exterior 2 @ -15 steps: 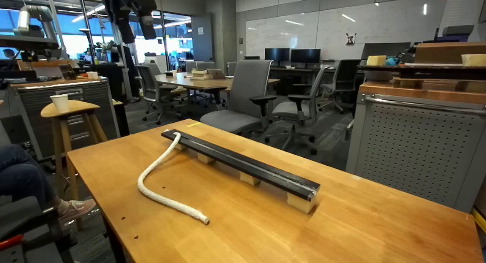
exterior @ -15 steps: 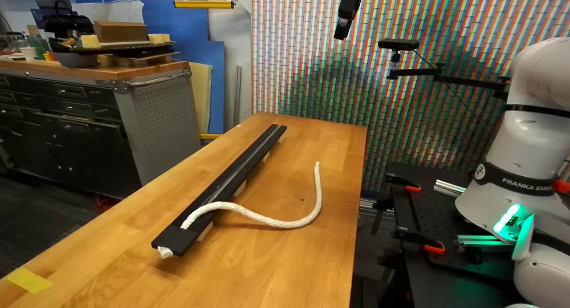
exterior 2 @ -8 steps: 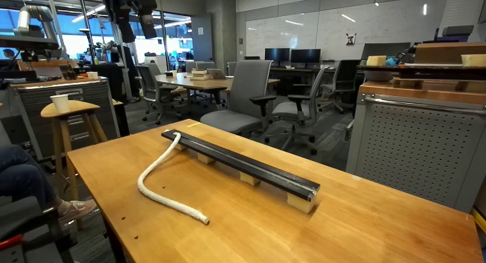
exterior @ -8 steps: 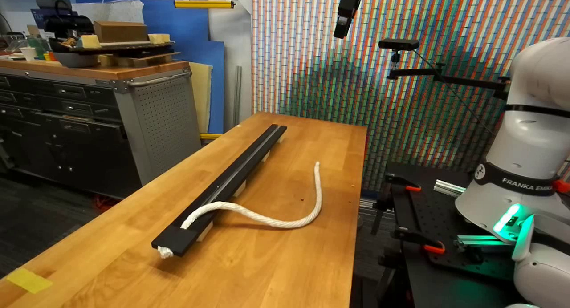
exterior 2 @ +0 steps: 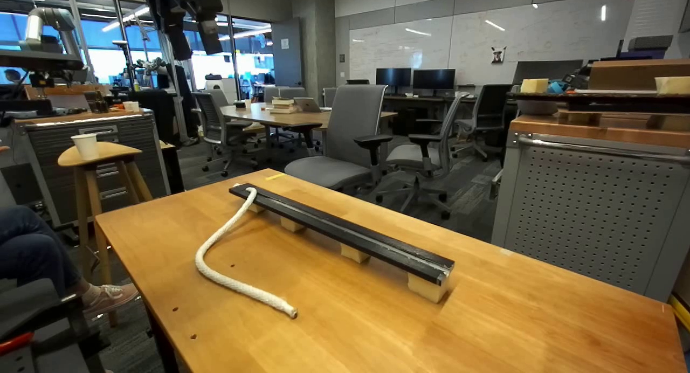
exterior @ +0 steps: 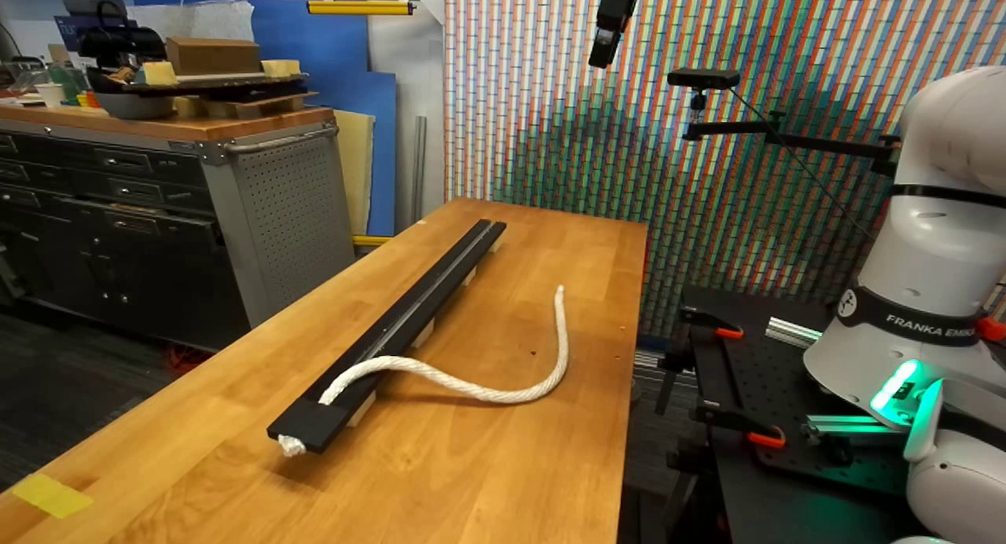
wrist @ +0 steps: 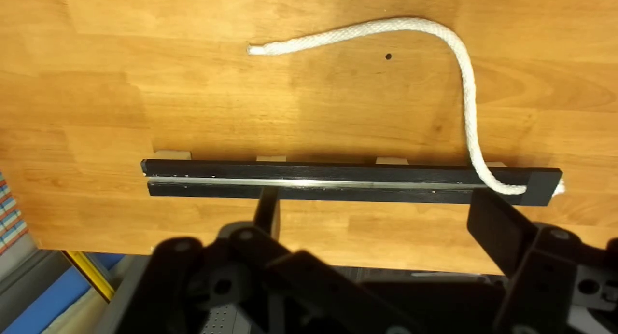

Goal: Put the rope on the skate then press on it

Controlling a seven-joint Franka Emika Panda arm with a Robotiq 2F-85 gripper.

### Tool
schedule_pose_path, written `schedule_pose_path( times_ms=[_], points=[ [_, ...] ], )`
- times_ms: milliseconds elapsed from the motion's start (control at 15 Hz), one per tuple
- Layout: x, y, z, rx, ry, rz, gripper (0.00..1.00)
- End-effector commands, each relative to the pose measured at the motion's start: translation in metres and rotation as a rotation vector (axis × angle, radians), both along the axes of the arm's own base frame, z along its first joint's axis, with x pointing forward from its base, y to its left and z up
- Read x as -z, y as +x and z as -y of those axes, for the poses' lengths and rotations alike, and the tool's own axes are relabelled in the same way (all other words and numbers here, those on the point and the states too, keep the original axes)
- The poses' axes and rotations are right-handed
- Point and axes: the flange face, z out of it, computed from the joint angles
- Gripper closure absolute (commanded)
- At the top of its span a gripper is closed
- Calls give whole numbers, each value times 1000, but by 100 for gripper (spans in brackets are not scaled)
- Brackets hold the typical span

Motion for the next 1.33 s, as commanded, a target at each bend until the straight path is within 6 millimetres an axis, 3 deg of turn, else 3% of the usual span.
schedule_pose_path(
  times_ms=[0, 400, 867, 933, 1000, 1267],
  points=[
    [0, 5, 2, 62, -2, 46, 0],
    [10, 27, 13, 290, -33, 165, 0],
    [45, 52, 30, 497, -94, 93, 0],
    [46, 54, 28, 501, -91, 88, 0],
    [50, 42, 29, 468, -73, 82, 0],
    [58, 43, 29, 470, -74, 66, 0]
  ],
)
